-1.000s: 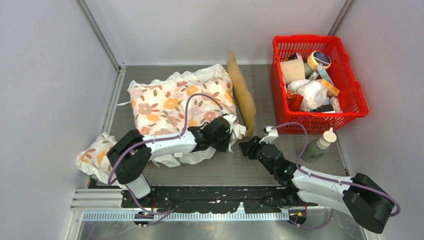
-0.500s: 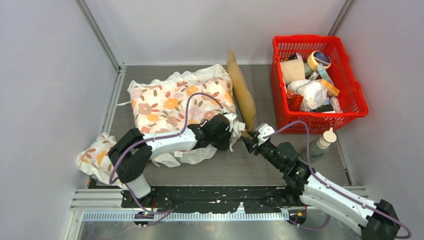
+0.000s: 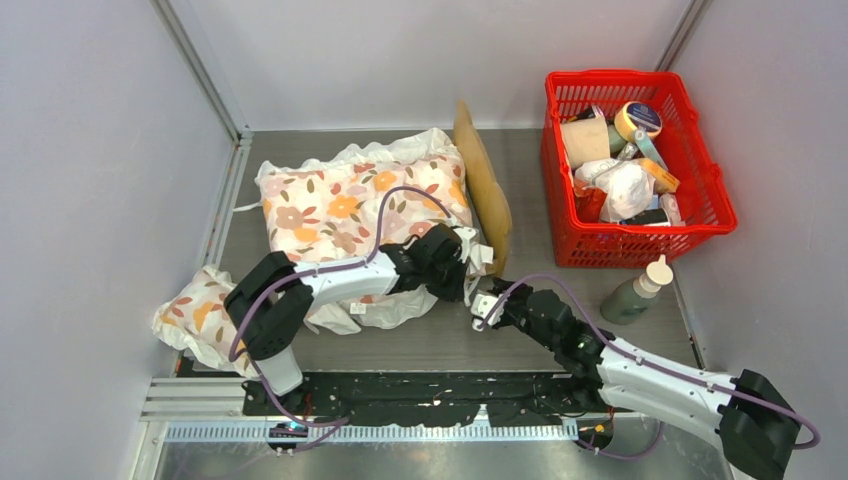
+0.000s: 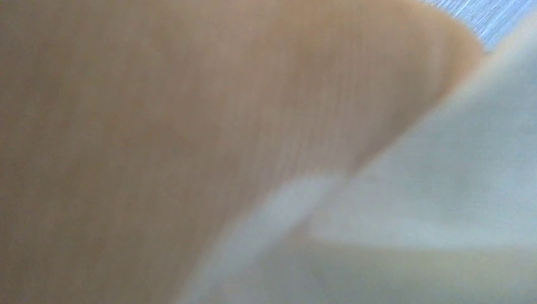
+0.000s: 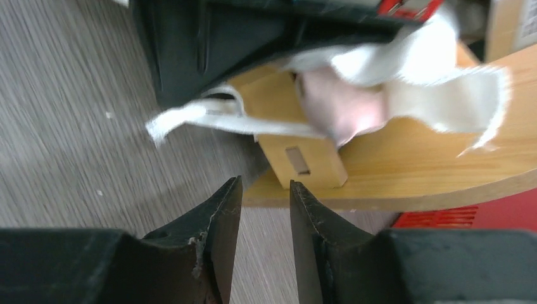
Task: Set up the pet bed
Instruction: Tie the ropes to the bed frame.
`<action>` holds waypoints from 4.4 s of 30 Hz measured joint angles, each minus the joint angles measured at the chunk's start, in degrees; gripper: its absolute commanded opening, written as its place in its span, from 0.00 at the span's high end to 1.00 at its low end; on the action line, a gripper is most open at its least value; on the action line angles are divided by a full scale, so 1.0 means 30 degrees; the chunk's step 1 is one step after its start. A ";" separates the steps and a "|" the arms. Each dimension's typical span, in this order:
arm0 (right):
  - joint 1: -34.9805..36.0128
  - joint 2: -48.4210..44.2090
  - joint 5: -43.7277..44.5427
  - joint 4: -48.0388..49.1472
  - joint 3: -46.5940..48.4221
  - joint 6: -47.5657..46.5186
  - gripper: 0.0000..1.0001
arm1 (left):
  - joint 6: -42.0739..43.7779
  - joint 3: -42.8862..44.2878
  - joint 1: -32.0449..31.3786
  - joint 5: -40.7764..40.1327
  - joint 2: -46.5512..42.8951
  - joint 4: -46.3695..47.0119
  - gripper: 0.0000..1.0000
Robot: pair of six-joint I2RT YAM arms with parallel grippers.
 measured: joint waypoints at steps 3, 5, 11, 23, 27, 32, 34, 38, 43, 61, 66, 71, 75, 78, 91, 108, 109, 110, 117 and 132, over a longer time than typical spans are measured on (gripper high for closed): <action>-0.0109 0.0022 0.0583 0.0430 -0.0940 -0.1479 0.62 | -0.0007 0.0058 0.0066 0.0357 0.0102 0.0015 1.00; -0.0619 -0.0029 0.0488 0.0787 -0.1333 -0.2222 0.63 | -0.0036 0.0066 0.0153 0.0627 0.0117 0.0022 1.00; -0.1989 0.0539 -0.0619 0.2776 -0.1829 -0.3825 0.61 | -0.0073 0.0066 0.0313 0.1180 0.0153 0.0080 1.00; -0.2579 0.3461 -0.3971 0.6739 -0.2266 -0.5224 0.56 | -0.0087 0.0066 0.0525 0.1916 0.0248 0.0284 1.00; -0.2667 0.4488 -0.4699 0.7686 -0.2266 -0.5384 0.58 | -0.0095 0.0109 0.0561 0.2113 0.0299 0.0306 1.00; -0.2776 0.5435 -0.5107 0.8291 -0.2266 -0.5595 0.59 | -0.0124 0.0233 0.0568 0.2215 0.0408 0.0299 1.00; -0.2892 0.5639 -0.5260 0.8539 -0.2259 -0.5727 0.59 | -0.0138 0.0291 0.0576 0.2273 0.0452 0.0284 1.00; -0.3016 0.5982 -0.5450 0.8961 -0.2251 -0.5887 0.60 | -0.0138 0.0393 0.0576 0.2368 0.0539 0.0284 1.00; -0.3053 0.6513 -0.5763 0.9158 -0.2142 -0.6251 0.61 | -0.0138 0.0401 0.0590 0.2419 0.0546 0.0284 1.00; -0.3118 0.7446 -0.6317 0.9420 -0.1515 -0.7125 0.69 | -0.0233 0.0794 0.0612 0.2761 0.0852 0.0138 1.00; -0.3169 0.7701 -0.6360 0.9245 -0.1260 -0.7410 0.81 | -0.0233 0.0794 0.0612 0.2761 0.0852 0.0146 1.00; -0.3228 0.7876 -0.6324 0.9078 -0.1100 -0.7686 0.95 | -0.0270 0.0794 0.0612 0.2761 0.0852 0.0153 1.00; -0.3410 0.7861 -0.6244 0.9005 -0.1100 -0.7708 0.95 | -0.0342 0.0787 0.0612 0.2776 0.0831 0.0219 0.81; -0.3672 0.7766 -0.6237 0.8969 -0.1100 -0.7643 0.95 | -0.0517 0.0641 0.0554 0.2637 0.0670 0.0561 0.69; -0.4044 0.7322 -0.6470 0.8794 -0.1100 -0.7286 0.95 | -0.1056 -0.2900 0.0889 0.1180 -0.2492 0.3606 0.61; -0.4197 0.7249 -0.6943 0.8663 -0.1100 -0.6856 0.95 | -0.5260 -0.8845 -0.2120 -0.3402 -0.2514 1.6990 0.58; -0.4197 0.7169 -0.6951 0.8641 -0.1100 -0.6841 0.95 | -0.5406 -0.8918 -0.2164 -0.3555 -0.2259 1.7464 0.58; -0.4197 0.7096 -0.6951 0.8619 -0.1100 -0.6834 0.95 | -0.5595 -0.8998 -0.2200 -0.3730 -0.1916 1.7959 0.58; -0.4211 0.7016 -0.6987 0.8604 -0.1100 -0.6819 0.95 | -0.6178 -0.9435 -0.2776 -0.5333 -0.1523 1.9001 0.58; -0.4226 0.6841 -0.7082 0.8575 -0.1100 -0.6710 0.95 | -0.7803 -1.0200 -0.3694 -0.7074 -0.1756 2.0101 0.65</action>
